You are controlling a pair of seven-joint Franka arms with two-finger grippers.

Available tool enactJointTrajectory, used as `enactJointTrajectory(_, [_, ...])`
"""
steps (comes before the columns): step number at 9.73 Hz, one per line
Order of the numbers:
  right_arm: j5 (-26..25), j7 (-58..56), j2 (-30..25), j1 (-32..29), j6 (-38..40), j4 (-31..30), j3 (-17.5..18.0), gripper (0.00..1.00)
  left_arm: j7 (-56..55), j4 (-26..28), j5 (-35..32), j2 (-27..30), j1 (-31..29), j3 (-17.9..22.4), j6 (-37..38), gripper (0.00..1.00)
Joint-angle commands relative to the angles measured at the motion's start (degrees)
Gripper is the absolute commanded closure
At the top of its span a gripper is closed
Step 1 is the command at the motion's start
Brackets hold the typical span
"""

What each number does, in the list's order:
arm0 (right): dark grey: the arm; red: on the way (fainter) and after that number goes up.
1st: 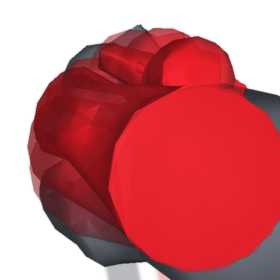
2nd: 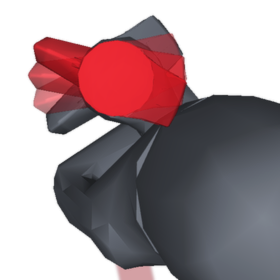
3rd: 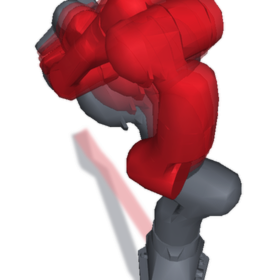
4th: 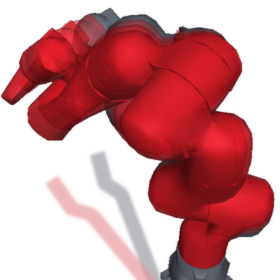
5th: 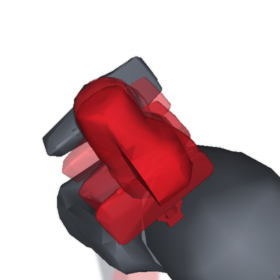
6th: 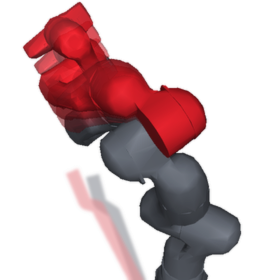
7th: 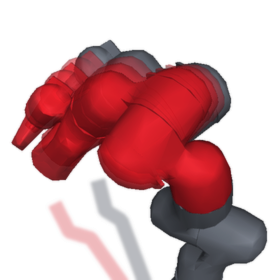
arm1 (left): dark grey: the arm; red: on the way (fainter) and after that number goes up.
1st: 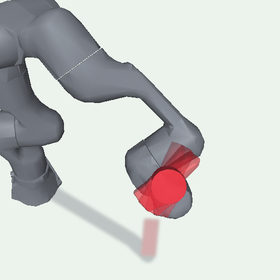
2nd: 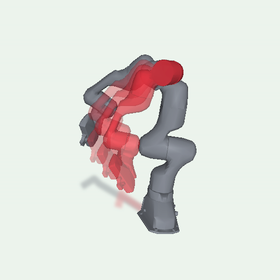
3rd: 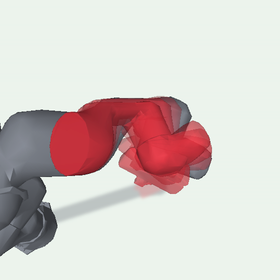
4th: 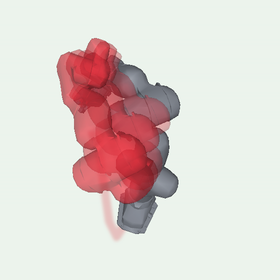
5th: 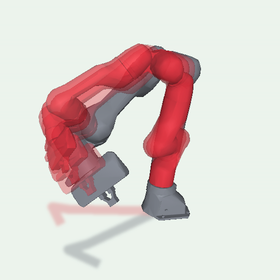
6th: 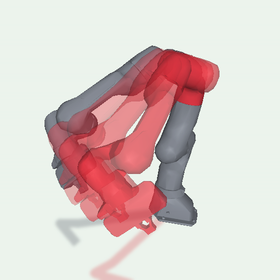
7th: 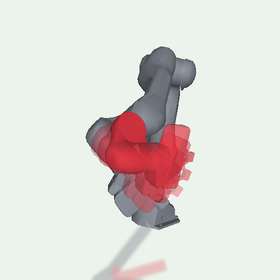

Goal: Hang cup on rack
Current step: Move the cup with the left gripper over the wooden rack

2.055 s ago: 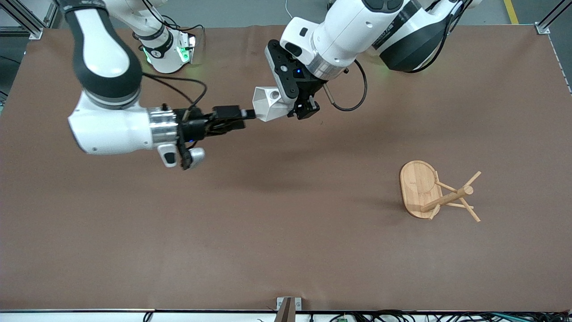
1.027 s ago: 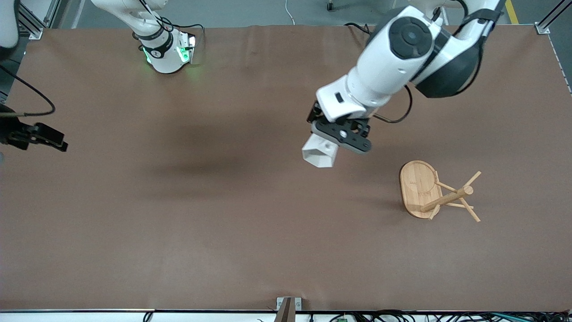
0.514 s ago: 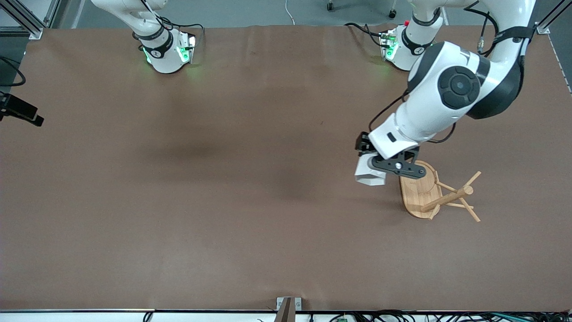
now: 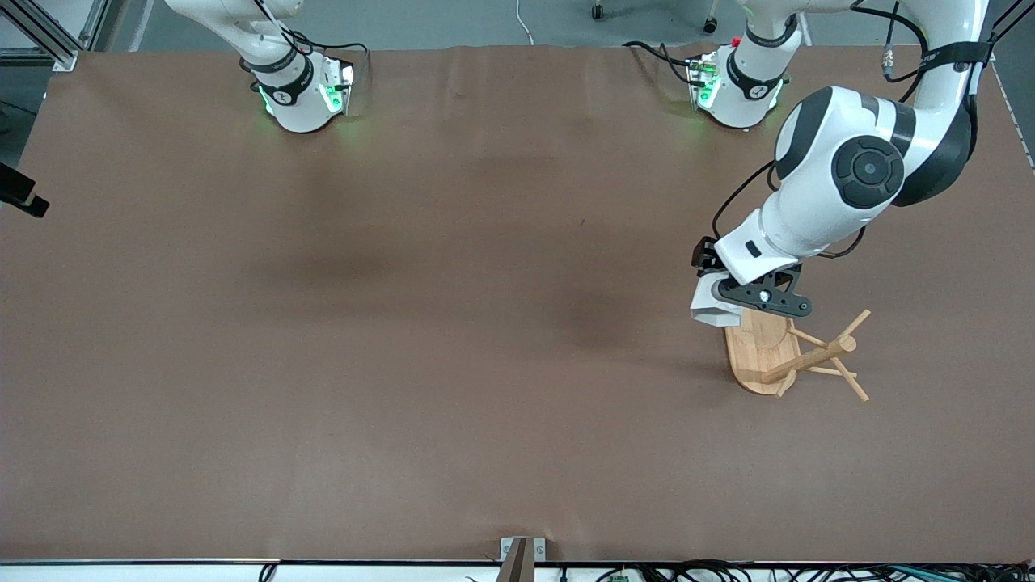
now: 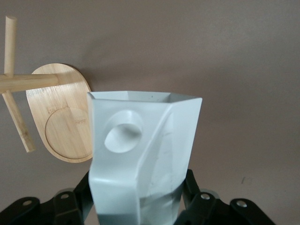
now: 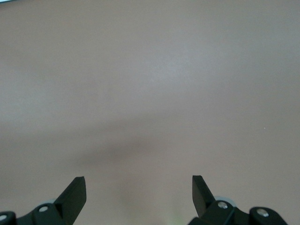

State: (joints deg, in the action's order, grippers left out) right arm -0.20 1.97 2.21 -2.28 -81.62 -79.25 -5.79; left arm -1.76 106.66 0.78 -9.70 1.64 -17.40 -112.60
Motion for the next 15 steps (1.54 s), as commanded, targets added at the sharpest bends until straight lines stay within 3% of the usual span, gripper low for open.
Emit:
enactJointTrajectory(1, [0.55,-0.21,-0.8,-1.23,0.67,-0.21,0.52,0.0,6.29,2.76,-0.69,0.39,0.12,2.53,-1.74,0.99])
enactJointTrajectory(6, [0.03,-0.12,-0.45,-0.97,0.14,-0.12,0.43,0.0,12.48,2.41,-0.69,-2.6,0.03,5.18,-8.15,0.99])
enactJointTrajectory(15, [-0.59,-0.12,-0.8,-0.8,3.3,-0.12,0.78,0.0,14.94,1.53,0.19,-3.92,0.03,8.78,-10.35,0.99])
